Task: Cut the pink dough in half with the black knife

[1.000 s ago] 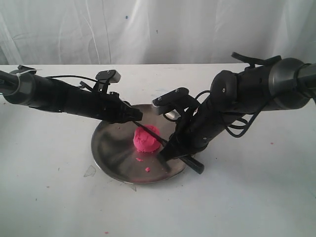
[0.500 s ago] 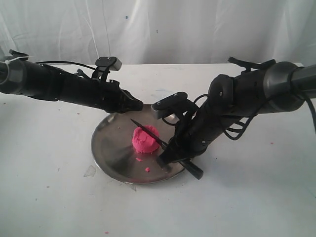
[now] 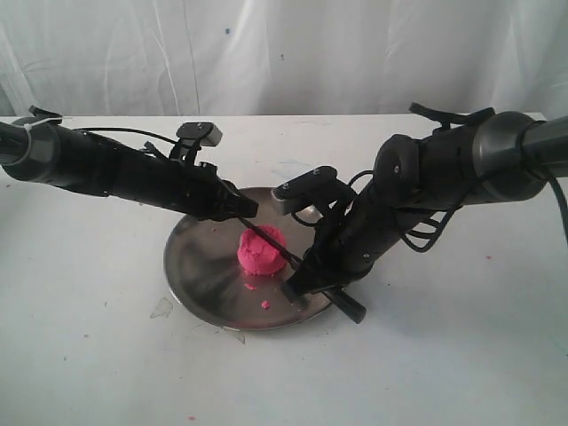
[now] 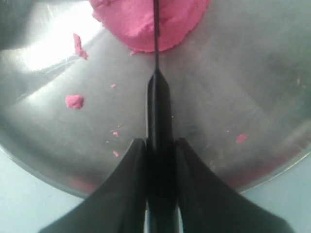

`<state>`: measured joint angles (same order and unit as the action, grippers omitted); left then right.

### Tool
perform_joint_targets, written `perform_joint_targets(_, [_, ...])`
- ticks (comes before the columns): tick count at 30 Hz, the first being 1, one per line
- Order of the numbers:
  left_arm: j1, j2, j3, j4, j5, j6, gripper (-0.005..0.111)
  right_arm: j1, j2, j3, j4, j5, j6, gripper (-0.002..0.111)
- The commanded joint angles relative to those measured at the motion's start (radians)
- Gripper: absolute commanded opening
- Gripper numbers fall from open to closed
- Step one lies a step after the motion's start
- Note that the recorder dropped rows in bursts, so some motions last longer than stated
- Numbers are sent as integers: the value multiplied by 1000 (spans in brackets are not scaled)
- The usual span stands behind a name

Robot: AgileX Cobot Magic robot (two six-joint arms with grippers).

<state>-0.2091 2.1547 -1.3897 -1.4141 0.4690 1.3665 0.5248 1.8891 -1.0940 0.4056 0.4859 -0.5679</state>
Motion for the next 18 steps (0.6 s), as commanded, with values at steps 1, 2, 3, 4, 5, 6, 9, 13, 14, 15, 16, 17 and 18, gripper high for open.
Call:
perform_joint_targets(1, [-3,11,6,-1,29,-3,0,3,-4,-1,0,5,-10,0])
perform_joint_targets(2, [-3,17,6,3,26,-3,0,3,-4,-3,0,5,-10,0])
perform_joint_targets(3, [-3,21,6,3,26,-3,0,3,-4,-3,0,7,-10,0])
perform_joint_targets(4, [-3,29,6,3,28,-3,0,3,-4,-3,0,9,-10,0])
perform_joint_targets(5, [-3,34,6,3,32,-3,0,3,-4,-3,0,9,-10,0])
perform_joint_targets(6, [-3,41,6,3,32,-3,0,3,-6,-3,0,9,-10,0])
perform_joint_targets(9, [-3,60,6,3,35,-5,0,3,-17,-3,0,9,-10,0])
perform_joint_targets(13, [-3,65,4,3,32,-5,0,3,-22,-3,0,9,-10,0])
perform_joint_targets(14, [-3,58,2,3,30,-5,0,3,-22,-3,0,9,-10,0])
perform_joint_targets(15, [-3,46,2,3,20,-2,0,3,-22,-3,0,9,-10,0])
perform_joint_targets(16, [0,33,2,3,10,-2,0,3,-22,-3,0,9,-10,0])
perform_joint_targets(17, [0,20,2,3,2,-2,0,3,-22,-3,0,9,-10,0])
perform_joint_targets(18, [4,-1,2,5,-14,-2,0,3,-22,-3,0,9,-10,0])
